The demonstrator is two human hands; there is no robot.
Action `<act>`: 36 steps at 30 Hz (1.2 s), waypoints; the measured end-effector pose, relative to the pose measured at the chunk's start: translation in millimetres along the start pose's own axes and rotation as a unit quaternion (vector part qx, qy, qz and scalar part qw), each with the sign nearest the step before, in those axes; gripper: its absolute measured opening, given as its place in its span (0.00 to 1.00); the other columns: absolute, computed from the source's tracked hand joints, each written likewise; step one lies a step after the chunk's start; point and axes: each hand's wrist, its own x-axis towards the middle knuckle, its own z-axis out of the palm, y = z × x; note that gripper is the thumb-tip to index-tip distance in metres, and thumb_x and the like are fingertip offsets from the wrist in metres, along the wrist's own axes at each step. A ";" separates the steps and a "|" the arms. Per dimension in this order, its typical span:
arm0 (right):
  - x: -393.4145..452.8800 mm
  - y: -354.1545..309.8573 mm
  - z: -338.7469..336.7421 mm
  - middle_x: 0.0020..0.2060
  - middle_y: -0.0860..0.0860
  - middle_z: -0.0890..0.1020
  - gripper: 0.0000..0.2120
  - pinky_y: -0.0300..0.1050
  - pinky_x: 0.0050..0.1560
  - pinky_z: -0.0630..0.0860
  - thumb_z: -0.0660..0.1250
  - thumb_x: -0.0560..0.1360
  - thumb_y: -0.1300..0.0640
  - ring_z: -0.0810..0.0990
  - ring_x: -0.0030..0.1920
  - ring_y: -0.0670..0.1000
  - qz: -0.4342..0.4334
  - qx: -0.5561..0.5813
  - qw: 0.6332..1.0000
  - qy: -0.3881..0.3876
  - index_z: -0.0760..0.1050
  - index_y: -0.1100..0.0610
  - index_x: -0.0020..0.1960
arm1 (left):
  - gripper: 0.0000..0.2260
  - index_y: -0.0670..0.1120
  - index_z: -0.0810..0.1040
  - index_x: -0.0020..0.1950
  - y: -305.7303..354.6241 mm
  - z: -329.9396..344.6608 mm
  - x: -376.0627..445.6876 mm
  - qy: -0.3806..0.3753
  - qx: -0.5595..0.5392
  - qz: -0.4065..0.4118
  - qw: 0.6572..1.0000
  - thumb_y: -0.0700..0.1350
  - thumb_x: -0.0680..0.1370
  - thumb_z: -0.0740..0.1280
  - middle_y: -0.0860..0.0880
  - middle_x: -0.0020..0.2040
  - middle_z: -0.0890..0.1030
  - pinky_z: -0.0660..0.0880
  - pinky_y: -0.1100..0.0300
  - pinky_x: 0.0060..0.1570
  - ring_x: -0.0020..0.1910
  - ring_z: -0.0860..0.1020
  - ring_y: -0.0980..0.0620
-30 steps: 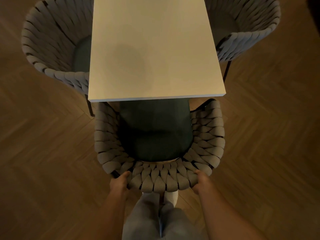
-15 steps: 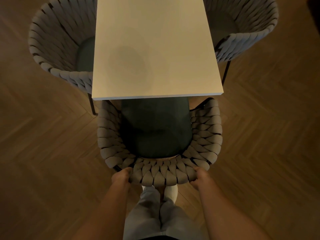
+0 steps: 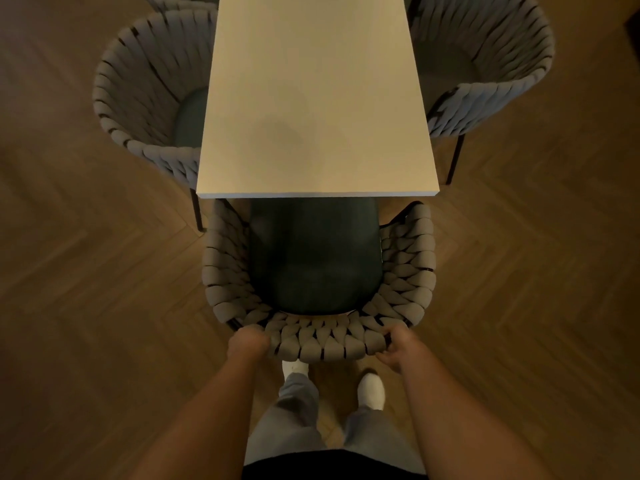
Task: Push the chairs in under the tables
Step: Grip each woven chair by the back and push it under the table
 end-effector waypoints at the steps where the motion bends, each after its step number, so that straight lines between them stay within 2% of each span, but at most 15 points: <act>1: -2.6 -4.1 -5.2 0.47 0.60 0.79 0.05 0.52 0.49 0.77 0.59 0.84 0.60 0.79 0.44 0.58 -0.012 -0.025 1.000 0.000 0.72 0.61 0.54 | 0.12 0.44 0.79 0.63 1.9 1.5 -5.3 0.003 0.039 0.014 0.999 0.46 0.84 0.60 0.51 0.50 0.76 0.73 0.60 0.49 0.44 0.73 0.55; 3: -4.5 -12.1 -18.2 0.46 0.60 0.78 0.07 0.52 0.42 0.78 0.59 0.84 0.59 0.79 0.42 0.58 -0.017 -0.076 0.997 -0.008 0.71 0.61 0.59 | 0.13 0.42 0.78 0.63 8.5 6.9 -22.9 0.017 0.130 0.059 0.990 0.46 0.85 0.59 0.48 0.54 0.79 0.76 0.59 0.52 0.48 0.77 0.52; 4: -3.4 -18.2 -25.3 0.47 0.61 0.78 0.09 0.54 0.44 0.80 0.59 0.84 0.57 0.79 0.44 0.58 -0.026 -0.112 0.993 -0.008 0.71 0.61 0.61 | 0.13 0.42 0.77 0.64 15.4 11.2 -32.7 0.015 0.146 0.072 0.987 0.45 0.85 0.58 0.46 0.58 0.79 0.77 0.59 0.53 0.51 0.78 0.50; 7: 4.2 -43.5 -52.1 0.52 0.64 0.80 0.13 0.56 0.59 0.80 0.56 0.85 0.53 0.79 0.49 0.58 -0.063 -0.222 0.973 -0.005 0.71 0.62 0.59 | 0.14 0.42 0.79 0.61 38.4 39.2 -62.6 0.000 0.151 0.094 0.984 0.47 0.85 0.58 0.47 0.50 0.79 0.72 0.59 0.41 0.44 0.77 0.51; 9: 5.7 -64.9 -72.5 0.51 0.62 0.82 0.13 0.53 0.52 0.81 0.57 0.85 0.52 0.82 0.49 0.58 -0.091 -0.253 0.963 -0.013 0.72 0.60 0.60 | 0.14 0.40 0.79 0.56 56.1 66.2 -81.3 0.002 0.108 0.091 0.990 0.50 0.84 0.61 0.44 0.47 0.81 0.72 0.57 0.38 0.43 0.79 0.48; 13: 15.8 -113.3 -118.4 0.44 0.55 0.83 0.10 0.45 0.36 0.76 0.62 0.82 0.52 0.81 0.39 0.53 -0.141 -0.343 0.928 -0.043 0.76 0.57 0.58 | 0.15 0.39 0.81 0.51 95.6 123.2 -124.6 -0.014 -0.030 0.084 0.996 0.50 0.81 0.64 0.40 0.47 0.85 0.81 0.48 0.53 0.47 0.84 0.39; 15: 22.4 -142.5 -144.2 0.39 0.53 0.82 0.10 0.42 0.33 0.72 0.63 0.81 0.53 0.78 0.32 0.52 -0.167 -0.383 0.907 -0.050 0.77 0.58 0.55 | 0.12 0.40 0.81 0.48 121.0 149.8 -152.1 -0.035 -0.079 0.092 0.992 0.47 0.82 0.64 0.41 0.45 0.85 0.82 0.47 0.56 0.47 0.84 0.41; 18: 22.6 -186.0 -178.9 0.36 0.52 0.81 0.10 0.42 0.32 0.71 0.63 0.81 0.54 0.78 0.30 0.50 -0.215 -0.440 0.871 -0.043 0.77 0.59 0.48 | 0.10 0.42 0.81 0.49 157.4 188.3 -181.9 -0.055 -0.098 0.118 0.987 0.47 0.83 0.64 0.43 0.47 0.85 0.82 0.47 0.56 0.45 0.83 0.44; 21: 14.7 -225.8 -209.0 0.38 0.54 0.82 0.11 0.40 0.28 0.69 0.62 0.81 0.55 0.78 0.30 0.51 -0.256 -0.454 0.853 -0.034 0.78 0.61 0.47 | 0.11 0.44 0.82 0.48 191.0 217.8 -204.5 -0.046 -0.060 0.152 0.986 0.49 0.81 0.64 0.43 0.48 0.86 0.82 0.45 0.55 0.49 0.84 0.42; 24: 10.8 -268.0 -228.1 0.41 0.56 0.83 0.11 0.40 0.28 0.69 0.63 0.81 0.56 0.78 0.31 0.51 -0.281 -0.445 0.850 -0.028 0.79 0.63 0.50 | 0.11 0.44 0.83 0.50 229.3 241.5 -222.5 -0.032 -0.025 0.185 0.982 0.49 0.82 0.63 0.45 0.46 0.85 0.78 0.54 0.41 0.44 0.82 0.47; 26: 15.3 -295.8 -233.7 0.44 0.56 0.84 0.11 0.40 0.29 0.70 0.64 0.82 0.56 0.79 0.33 0.51 -0.283 -0.441 0.851 -0.029 0.78 0.63 0.53 | 0.10 0.43 0.82 0.53 255.7 257.5 -227.6 -0.029 -0.036 0.196 0.979 0.47 0.83 0.64 0.46 0.45 0.84 0.76 0.58 0.37 0.41 0.82 0.50; 29: 24.6 -338.5 -237.2 0.48 0.57 0.85 0.10 0.42 0.33 0.72 0.64 0.81 0.56 0.81 0.36 0.52 -0.282 -0.425 0.860 -0.027 0.78 0.63 0.53 | 0.08 0.44 0.81 0.55 296.1 277.3 -230.2 -0.028 -0.080 0.188 0.978 0.46 0.83 0.64 0.44 0.47 0.84 0.82 0.53 0.47 0.44 0.83 0.49; 31: 27.0 -367.2 -237.8 0.47 0.56 0.85 0.10 0.45 0.37 0.74 0.64 0.81 0.55 0.81 0.38 0.52 -0.284 -0.436 0.854 -0.024 0.79 0.62 0.50 | 0.08 0.45 0.80 0.49 323.8 287.9 -227.8 -0.027 -0.096 0.183 0.978 0.46 0.84 0.64 0.44 0.47 0.85 0.83 0.50 0.52 0.44 0.84 0.47; 34: 32.3 -413.9 -232.2 0.42 0.54 0.83 0.10 0.41 0.34 0.75 0.63 0.82 0.57 0.80 0.37 0.49 -0.301 -0.440 0.845 -0.035 0.79 0.63 0.54 | 0.10 0.46 0.79 0.45 370.5 301.2 -218.9 -0.027 -0.095 0.187 0.977 0.46 0.84 0.63 0.43 0.46 0.85 0.83 0.46 0.54 0.46 0.85 0.44; 36: 38.9 -448.4 -224.4 0.44 0.55 0.83 0.13 0.46 0.39 0.80 0.64 0.81 0.56 0.82 0.41 0.52 -0.319 -0.445 0.836 -0.036 0.79 0.63 0.59 | 0.10 0.47 0.78 0.45 405.8 308.6 -209.9 -0.032 -0.092 0.184 0.978 0.47 0.84 0.63 0.42 0.46 0.85 0.82 0.45 0.55 0.47 0.85 0.43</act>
